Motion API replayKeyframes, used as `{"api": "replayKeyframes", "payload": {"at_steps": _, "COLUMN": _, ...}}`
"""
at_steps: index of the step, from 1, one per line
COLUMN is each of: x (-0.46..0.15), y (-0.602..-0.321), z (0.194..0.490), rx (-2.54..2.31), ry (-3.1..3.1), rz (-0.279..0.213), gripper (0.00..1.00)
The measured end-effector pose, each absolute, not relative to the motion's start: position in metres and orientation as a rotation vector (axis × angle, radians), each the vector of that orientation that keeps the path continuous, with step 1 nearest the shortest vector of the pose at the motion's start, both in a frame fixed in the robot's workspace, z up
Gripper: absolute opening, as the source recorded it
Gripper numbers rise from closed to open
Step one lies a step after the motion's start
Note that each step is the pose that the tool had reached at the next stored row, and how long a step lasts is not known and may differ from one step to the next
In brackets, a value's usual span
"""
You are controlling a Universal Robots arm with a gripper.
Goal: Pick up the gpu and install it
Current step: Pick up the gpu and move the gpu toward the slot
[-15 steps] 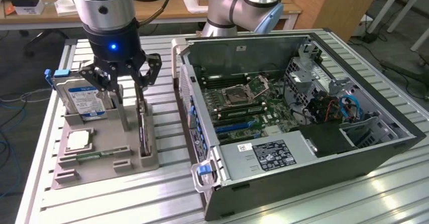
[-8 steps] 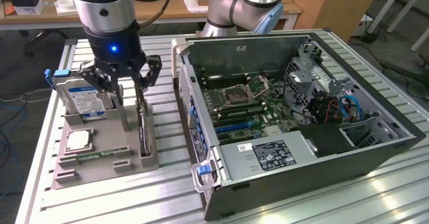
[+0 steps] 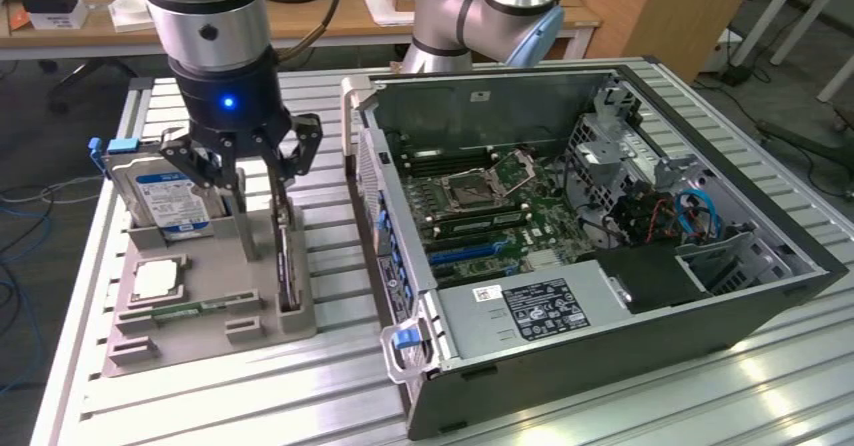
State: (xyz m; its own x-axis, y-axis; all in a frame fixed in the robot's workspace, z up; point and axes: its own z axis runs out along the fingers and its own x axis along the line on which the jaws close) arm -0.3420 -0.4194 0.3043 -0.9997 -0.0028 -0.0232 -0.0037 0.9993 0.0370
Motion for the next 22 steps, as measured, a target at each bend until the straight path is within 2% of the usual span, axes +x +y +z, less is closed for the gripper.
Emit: {"api": "replayKeyframes", "payload": {"at_steps": 22, "x": -0.329, "y": -0.423, "z": 0.284, "rx": -0.005, "ry": 3.118, "rz": 0.057, "gripper": 0.47}}
